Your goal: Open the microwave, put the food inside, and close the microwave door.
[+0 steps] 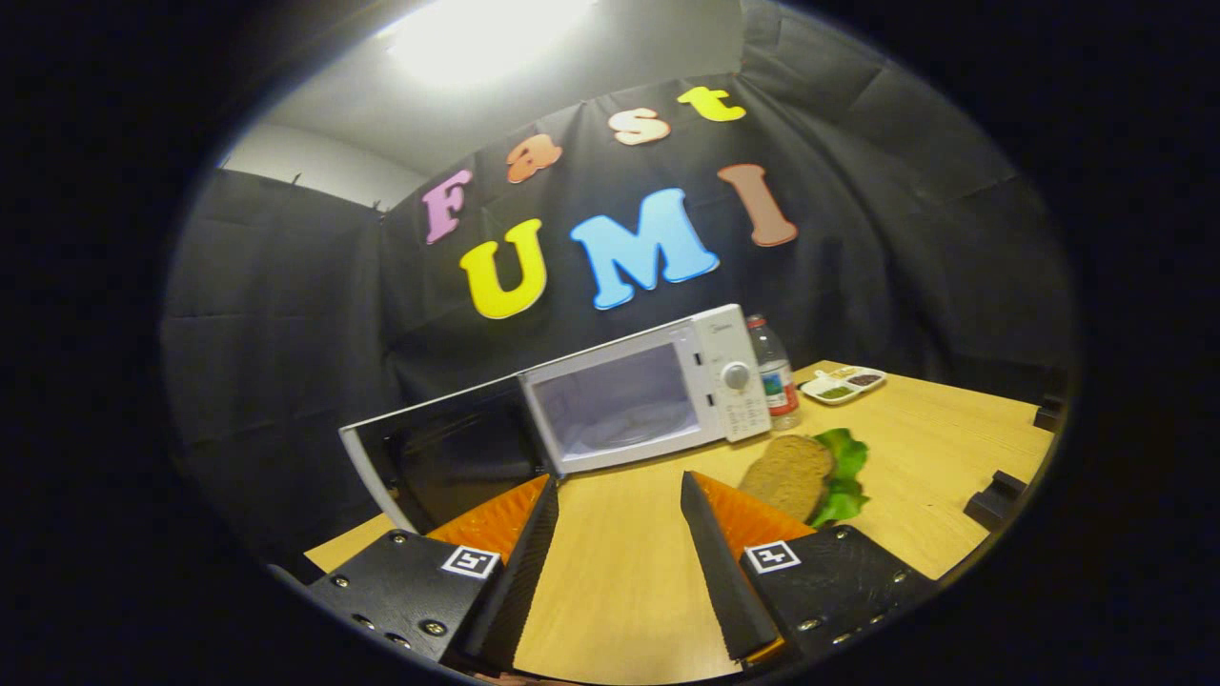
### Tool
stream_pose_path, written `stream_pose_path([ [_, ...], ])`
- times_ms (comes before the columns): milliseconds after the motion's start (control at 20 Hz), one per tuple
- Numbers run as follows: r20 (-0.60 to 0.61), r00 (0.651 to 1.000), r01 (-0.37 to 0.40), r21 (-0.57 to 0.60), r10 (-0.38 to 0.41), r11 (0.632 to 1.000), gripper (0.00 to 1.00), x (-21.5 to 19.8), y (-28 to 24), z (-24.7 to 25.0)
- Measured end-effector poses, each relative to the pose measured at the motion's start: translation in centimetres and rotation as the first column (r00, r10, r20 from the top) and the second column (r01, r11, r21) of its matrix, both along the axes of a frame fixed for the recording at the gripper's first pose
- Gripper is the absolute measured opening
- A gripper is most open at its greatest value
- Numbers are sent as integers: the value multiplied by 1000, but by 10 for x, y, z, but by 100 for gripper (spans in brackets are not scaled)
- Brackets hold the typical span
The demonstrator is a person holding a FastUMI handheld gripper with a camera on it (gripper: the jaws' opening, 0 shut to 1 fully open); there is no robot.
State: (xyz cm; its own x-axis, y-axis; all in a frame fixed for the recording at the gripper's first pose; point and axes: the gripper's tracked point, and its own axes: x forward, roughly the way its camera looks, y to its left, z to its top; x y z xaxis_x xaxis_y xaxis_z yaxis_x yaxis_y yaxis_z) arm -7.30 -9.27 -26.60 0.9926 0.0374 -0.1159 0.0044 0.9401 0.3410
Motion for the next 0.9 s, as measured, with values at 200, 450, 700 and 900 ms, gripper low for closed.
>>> stream_pose_path([
  [200, -35, 994, 109, 108, -106, 988, 79, -2, -63, -23],
  [450, -67, 988, 147, 147, -139, 978, 77, 7, -90, -48],
  [700, -135, 987, 120, 221, -92, 968, 77, 28, -85, -74],
  [900, -164, 985, 100, 315, -49, 944, 56, 37, -81, -81],
])
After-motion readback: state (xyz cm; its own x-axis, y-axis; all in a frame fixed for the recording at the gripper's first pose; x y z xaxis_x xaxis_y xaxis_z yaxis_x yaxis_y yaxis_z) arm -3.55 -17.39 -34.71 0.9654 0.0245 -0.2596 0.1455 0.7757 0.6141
